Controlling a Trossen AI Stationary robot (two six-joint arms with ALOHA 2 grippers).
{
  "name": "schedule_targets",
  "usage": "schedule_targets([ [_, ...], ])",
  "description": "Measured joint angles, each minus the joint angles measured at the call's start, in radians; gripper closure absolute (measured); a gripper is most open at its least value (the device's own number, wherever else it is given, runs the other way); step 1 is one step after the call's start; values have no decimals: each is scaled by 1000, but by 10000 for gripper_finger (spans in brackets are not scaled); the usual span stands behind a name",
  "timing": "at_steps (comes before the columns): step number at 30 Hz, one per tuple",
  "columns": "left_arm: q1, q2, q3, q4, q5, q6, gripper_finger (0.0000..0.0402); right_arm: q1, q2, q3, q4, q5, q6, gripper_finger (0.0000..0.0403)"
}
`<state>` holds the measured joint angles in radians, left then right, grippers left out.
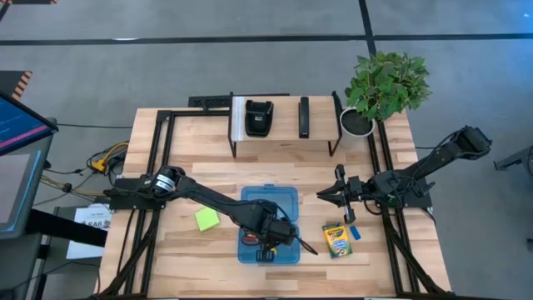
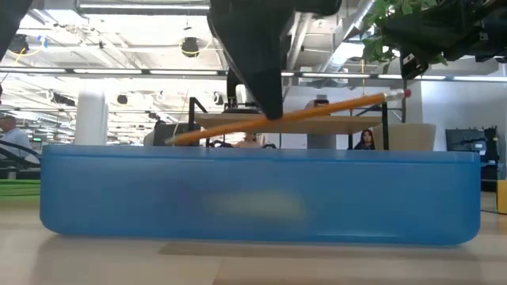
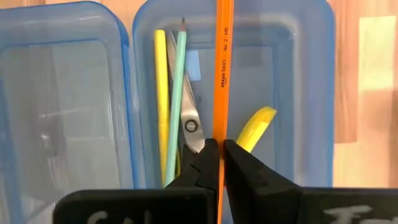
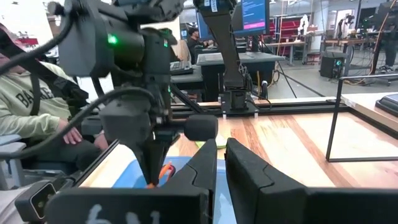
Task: Pack school essentials
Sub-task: Put the orange pencil into the blue supply box
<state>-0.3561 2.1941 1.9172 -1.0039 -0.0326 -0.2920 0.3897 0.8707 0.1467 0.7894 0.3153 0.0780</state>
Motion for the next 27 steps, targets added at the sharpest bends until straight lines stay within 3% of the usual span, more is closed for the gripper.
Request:
schedule_targets([
  [7,-19,0,25,-33,55,-68,401,0,0,0,-3,0,-1,349],
  [15,-56,0,23,-13,32,-125,401,-20,0,0,-3,0,0,349],
  [27,-48,1,-113,127,105,-130,401,-20,0,0,-4,0,1,349],
])
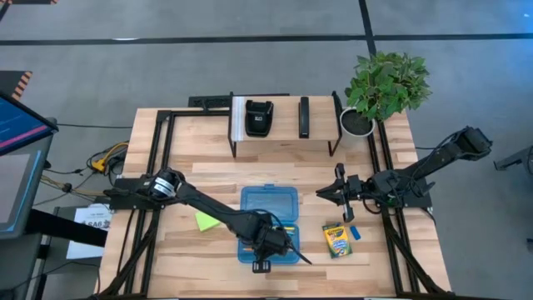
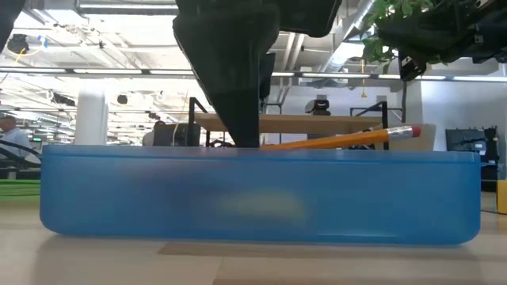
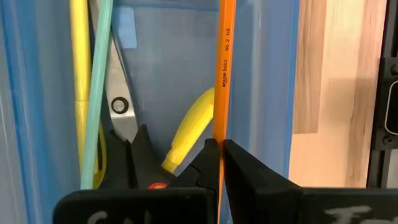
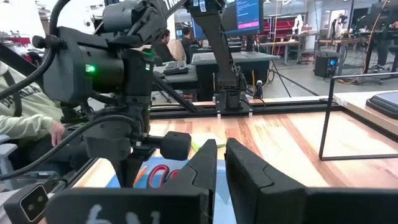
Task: Pack school essentials
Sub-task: Put the orange pencil into the blue supply box, then put the yellow crayon box into the blue supply box
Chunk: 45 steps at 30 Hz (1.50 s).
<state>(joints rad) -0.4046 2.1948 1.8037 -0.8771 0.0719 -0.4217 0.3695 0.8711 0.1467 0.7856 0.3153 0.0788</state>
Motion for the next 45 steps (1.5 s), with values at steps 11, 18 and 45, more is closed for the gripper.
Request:
schedule_targets([
  [11,1,0,-11,22,2,6,347,0,0,0,0,0,3,349],
  [18,5,0,-2,18,-6,33,294,0,0,0,-5,0,2,349],
  [45,-112,-325,-301,384,-148,283,363,1,0,0,-52,0,45,349],
])
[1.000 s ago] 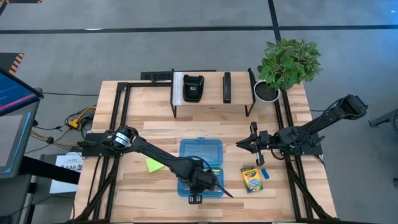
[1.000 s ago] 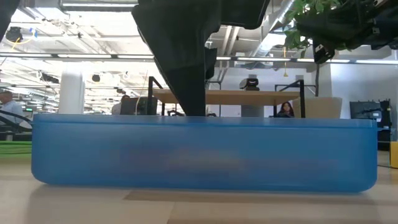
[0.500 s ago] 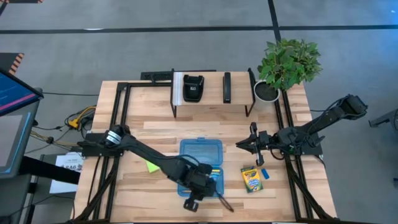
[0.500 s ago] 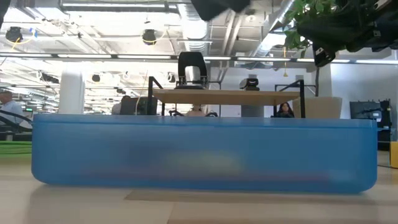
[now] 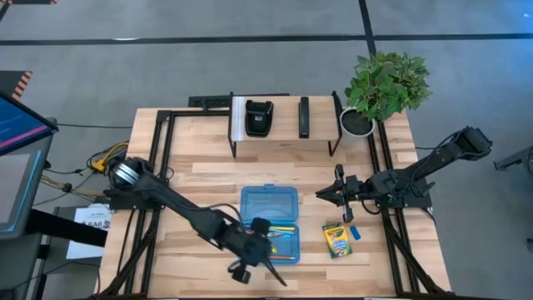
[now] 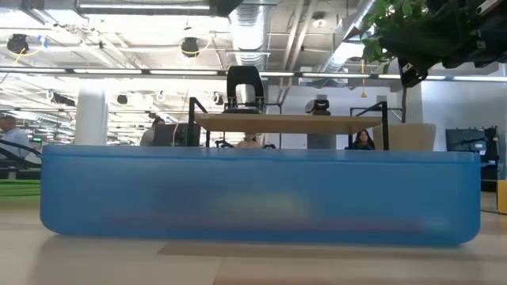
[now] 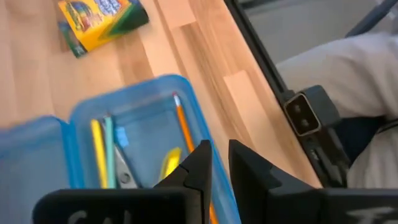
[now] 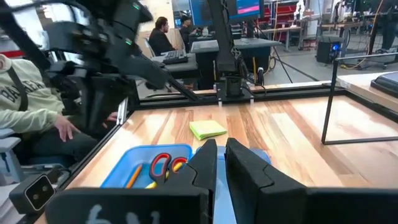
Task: Pack school essentials
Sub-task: Put the yellow crayon box into the blue supply box
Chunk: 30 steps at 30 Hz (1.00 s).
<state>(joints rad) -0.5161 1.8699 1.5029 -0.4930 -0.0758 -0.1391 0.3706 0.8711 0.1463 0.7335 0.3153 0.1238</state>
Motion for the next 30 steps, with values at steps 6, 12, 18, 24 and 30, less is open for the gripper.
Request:
schedule_targets([
  [6,5,-229,-365,339,17,-77,382,0,0,0,5,0,0,349],
  [12,5,-479,-675,631,-55,-88,388,0,-19,4,14,0,0,349],
  [18,5,-673,-884,905,-123,-39,388,0,-44,97,-141,0,23,349],
  [24,6,-759,-972,1025,-126,35,388,0,-45,302,-575,0,123,349],
  [30,6,-773,-972,1031,-141,54,388,0,-32,459,-858,-42,267,347],
])
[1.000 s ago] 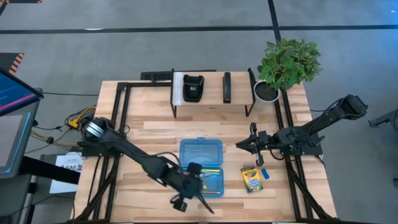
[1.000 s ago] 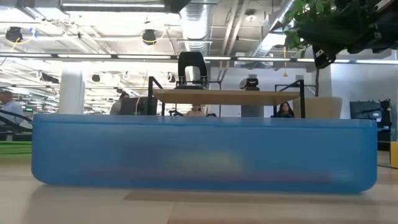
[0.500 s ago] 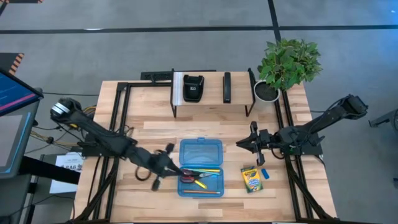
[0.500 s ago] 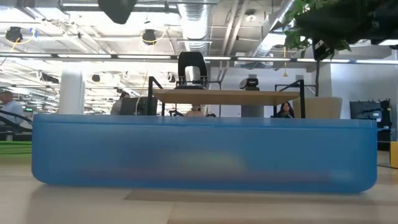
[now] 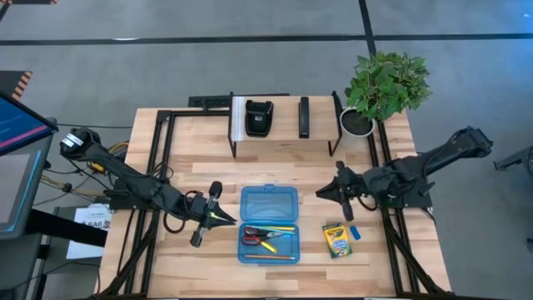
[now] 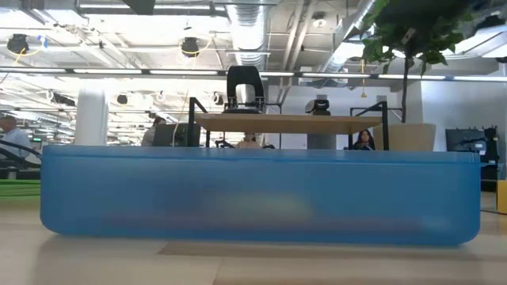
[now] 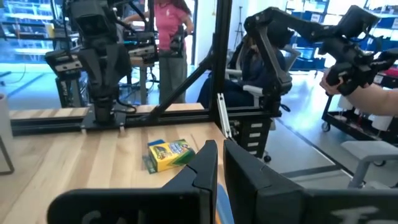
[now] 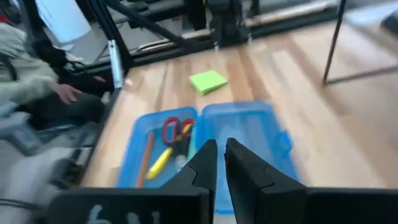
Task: Pack school essentials
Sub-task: Put the yellow crayon box into the blue supply box
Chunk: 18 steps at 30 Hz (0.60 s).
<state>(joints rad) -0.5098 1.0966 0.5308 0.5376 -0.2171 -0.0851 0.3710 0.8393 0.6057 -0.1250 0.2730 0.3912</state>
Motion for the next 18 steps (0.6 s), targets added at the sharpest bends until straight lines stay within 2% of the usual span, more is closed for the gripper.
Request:
schedule_targets([
  [4,0,0,0,-1,-1,9,388,3,0,39,-94,-52,96,330],
  [10,0,0,0,0,-1,1,388,2,36,41,-91,-121,130,277],
  [14,0,0,0,3,-7,1,382,2,113,41,28,-115,129,233],
  [18,0,1,0,1,-6,-13,360,-14,221,41,189,-113,100,196],
])
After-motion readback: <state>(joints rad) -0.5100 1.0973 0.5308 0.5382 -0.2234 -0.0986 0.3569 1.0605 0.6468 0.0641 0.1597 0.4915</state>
